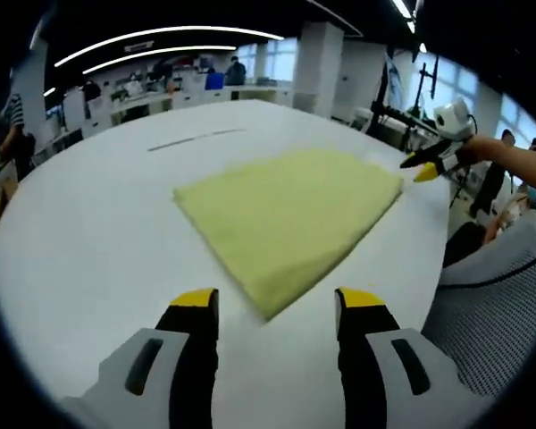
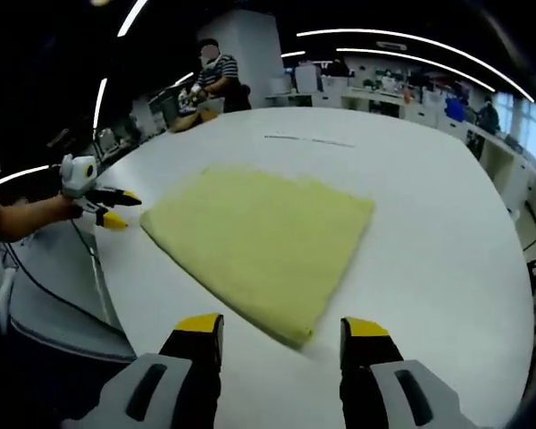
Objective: Fold the garment on the visible template until the final outline fits inside the template.
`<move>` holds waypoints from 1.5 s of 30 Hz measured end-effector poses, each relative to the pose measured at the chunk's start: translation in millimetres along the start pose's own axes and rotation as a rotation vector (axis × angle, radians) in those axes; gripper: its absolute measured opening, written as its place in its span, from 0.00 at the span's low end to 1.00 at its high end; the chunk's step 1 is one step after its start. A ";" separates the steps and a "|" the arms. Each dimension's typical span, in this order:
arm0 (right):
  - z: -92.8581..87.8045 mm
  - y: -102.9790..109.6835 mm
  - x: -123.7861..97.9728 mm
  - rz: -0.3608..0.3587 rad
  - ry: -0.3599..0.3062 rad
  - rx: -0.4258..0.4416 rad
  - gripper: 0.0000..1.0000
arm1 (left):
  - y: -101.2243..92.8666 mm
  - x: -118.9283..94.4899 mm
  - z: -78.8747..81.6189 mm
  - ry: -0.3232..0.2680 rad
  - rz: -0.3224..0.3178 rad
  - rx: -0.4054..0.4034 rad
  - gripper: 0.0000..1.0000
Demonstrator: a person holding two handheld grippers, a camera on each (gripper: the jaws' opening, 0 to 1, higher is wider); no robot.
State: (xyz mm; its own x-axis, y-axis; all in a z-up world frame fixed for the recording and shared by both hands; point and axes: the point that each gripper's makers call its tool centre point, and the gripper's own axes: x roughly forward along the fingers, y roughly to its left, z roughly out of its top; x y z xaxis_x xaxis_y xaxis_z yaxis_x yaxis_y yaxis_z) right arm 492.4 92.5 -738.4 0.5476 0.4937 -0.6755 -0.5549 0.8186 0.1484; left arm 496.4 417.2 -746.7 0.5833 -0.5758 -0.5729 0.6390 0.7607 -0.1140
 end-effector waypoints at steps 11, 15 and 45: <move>27.8 35.3 -27.1 0.045 -0.091 -0.040 0.77 | -9.4 -25.5 33.1 -0.109 -0.004 0.013 0.75; 28.2 49.6 -36.6 0.041 -0.109 -0.038 0.83 | -12.5 -36.6 37.6 -0.130 0.001 0.029 0.81; 38.9 74.8 -47.7 -0.027 -0.328 0.025 0.99 | -7.5 -59.2 37.2 -0.218 0.004 -0.034 0.98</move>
State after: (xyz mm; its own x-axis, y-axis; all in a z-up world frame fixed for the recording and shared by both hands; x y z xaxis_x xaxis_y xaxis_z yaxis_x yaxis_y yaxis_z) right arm 449.1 141.6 -667.0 0.7367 0.5367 -0.4114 -0.5242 0.8376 0.1542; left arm 475.7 434.4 -681.8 0.6829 -0.6208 -0.3850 0.6212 0.7708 -0.1411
